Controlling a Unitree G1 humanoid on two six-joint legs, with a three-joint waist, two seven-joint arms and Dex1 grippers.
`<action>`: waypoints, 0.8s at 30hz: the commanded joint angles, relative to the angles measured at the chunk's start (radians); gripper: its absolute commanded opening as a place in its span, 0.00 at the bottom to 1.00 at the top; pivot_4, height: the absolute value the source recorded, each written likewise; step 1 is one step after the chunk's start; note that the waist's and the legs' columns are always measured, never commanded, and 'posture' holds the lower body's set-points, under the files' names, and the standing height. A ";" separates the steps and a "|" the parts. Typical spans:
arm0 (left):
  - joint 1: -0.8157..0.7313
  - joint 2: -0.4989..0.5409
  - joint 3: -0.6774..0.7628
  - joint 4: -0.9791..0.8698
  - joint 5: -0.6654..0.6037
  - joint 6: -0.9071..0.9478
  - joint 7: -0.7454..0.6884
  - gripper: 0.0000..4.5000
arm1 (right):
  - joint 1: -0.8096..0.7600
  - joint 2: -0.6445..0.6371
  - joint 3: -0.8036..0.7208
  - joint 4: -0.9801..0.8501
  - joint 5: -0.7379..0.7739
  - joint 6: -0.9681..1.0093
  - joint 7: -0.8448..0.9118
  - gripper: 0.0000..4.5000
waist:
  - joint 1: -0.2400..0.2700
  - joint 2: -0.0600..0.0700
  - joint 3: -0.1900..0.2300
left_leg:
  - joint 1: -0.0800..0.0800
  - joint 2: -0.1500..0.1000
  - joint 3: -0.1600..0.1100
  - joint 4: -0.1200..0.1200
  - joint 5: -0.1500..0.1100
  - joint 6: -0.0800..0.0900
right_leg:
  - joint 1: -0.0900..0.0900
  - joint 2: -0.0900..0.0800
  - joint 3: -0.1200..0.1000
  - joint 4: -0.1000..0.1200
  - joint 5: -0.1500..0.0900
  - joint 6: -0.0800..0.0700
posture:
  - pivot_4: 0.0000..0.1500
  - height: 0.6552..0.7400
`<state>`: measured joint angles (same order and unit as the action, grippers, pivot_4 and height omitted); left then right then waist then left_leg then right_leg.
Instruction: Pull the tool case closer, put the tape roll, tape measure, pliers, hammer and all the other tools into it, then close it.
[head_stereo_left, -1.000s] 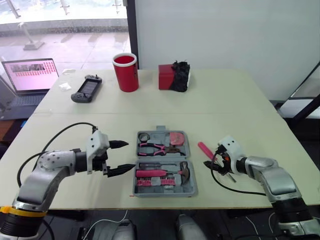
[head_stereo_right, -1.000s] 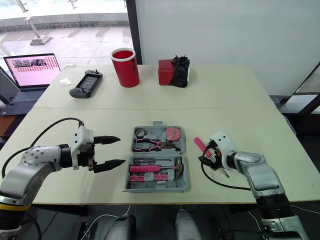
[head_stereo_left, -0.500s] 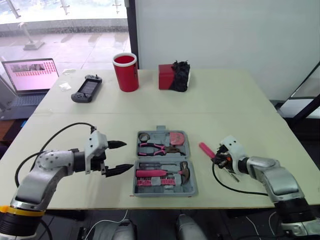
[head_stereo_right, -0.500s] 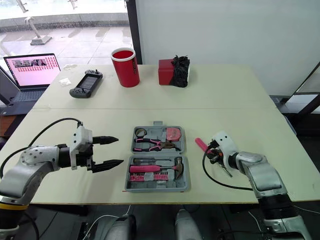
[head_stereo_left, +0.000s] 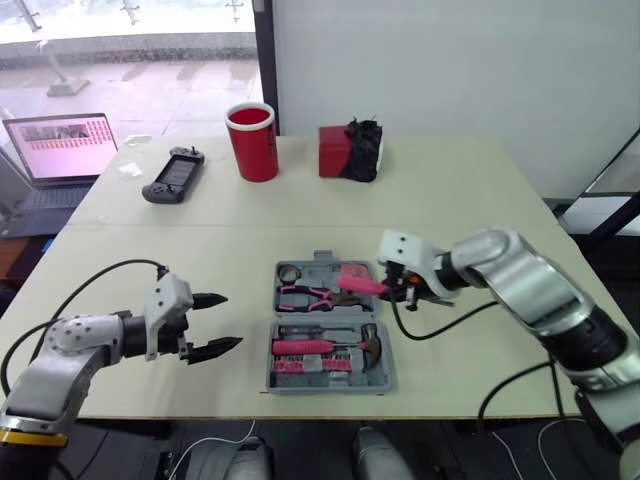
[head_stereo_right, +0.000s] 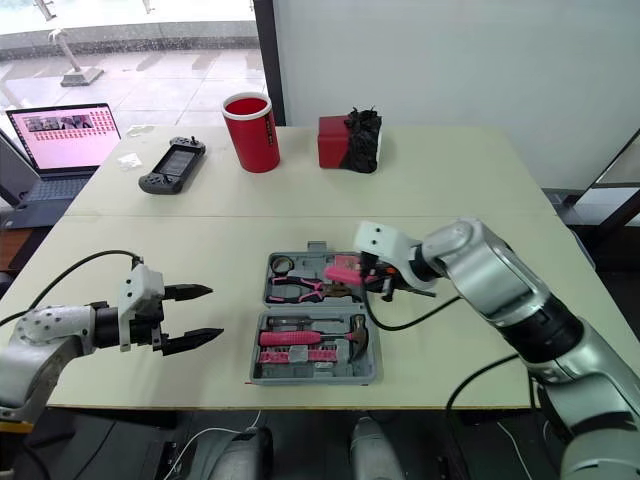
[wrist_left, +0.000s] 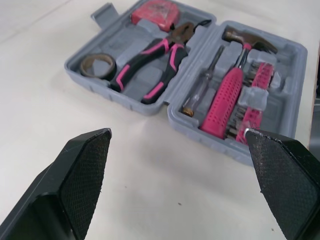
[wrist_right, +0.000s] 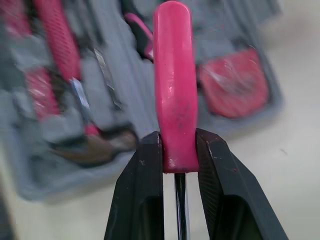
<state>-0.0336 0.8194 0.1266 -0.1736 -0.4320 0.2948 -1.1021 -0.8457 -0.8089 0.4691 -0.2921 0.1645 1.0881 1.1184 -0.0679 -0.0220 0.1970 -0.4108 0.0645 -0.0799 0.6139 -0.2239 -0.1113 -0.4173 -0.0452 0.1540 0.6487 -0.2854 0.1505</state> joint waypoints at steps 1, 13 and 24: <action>0.038 0.012 0.040 -0.058 -0.014 0.000 0.008 1.00 | -0.035 -0.012 0.068 -0.063 0.018 0.021 0.040 0.09 | 0.000 0.000 0.000 | 0.000 0.000 0.000 0.000 0.000 0.000 | 0.000 0.000 0.000 0.000 0.000 0.000 | 1.00 0.85; 0.140 0.058 0.057 -0.159 -0.041 0.067 -0.015 1.00 | -0.086 0.141 0.309 -0.141 0.031 0.150 -0.025 0.09 | -0.004 0.000 0.000 | 0.000 0.000 0.000 0.001 0.000 0.000 | -0.002 0.000 0.000 0.001 0.001 -0.002 | 1.00 0.85; 0.208 0.109 0.091 -0.239 -0.085 0.127 -0.050 1.00 | -0.067 0.229 0.381 -0.139 0.063 0.210 -0.128 0.09 | -0.004 0.000 0.000 | 0.000 0.000 0.001 0.000 0.000 0.000 | -0.003 0.000 0.000 0.001 0.001 -0.002 | 1.00 0.85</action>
<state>0.1714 0.9141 0.1823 -0.3757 -0.4927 0.4155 -1.1432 -0.9091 -0.5944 0.8563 -0.4094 0.2132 1.3006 1.0030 -0.0718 -0.0221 0.1969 -0.4113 0.0649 -0.0793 0.6142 -0.2238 -0.1115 -0.4209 -0.0451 0.1541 0.6501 -0.2848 0.1486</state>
